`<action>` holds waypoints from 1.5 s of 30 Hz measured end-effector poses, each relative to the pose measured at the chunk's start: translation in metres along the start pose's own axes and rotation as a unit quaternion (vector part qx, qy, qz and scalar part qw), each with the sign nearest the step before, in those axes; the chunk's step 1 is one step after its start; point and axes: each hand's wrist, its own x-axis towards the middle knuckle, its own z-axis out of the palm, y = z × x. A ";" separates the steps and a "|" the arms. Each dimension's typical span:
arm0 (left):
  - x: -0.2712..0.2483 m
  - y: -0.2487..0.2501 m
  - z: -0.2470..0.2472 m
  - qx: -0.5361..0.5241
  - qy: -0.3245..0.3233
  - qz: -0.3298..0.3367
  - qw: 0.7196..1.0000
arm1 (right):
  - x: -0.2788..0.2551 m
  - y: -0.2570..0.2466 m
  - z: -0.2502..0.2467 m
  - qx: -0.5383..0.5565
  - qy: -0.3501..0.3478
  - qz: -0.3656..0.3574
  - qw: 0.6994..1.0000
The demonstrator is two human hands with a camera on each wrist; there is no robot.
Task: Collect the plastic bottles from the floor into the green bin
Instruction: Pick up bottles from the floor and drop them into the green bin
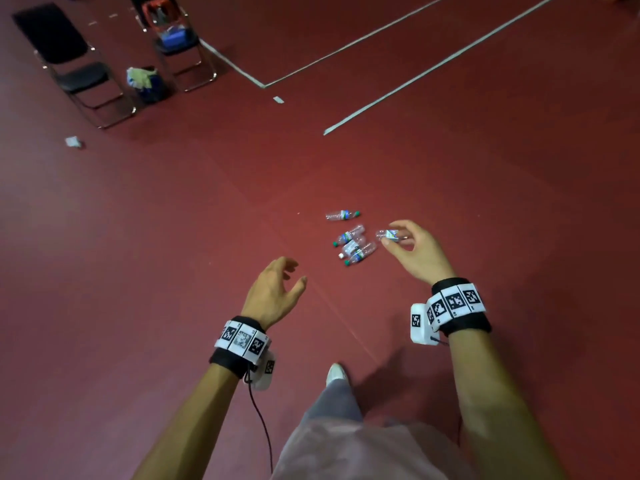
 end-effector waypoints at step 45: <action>0.656 -0.109 0.414 0.334 -0.385 -0.065 0.858 | 0.590 0.446 -0.058 -0.438 -0.429 0.169 0.772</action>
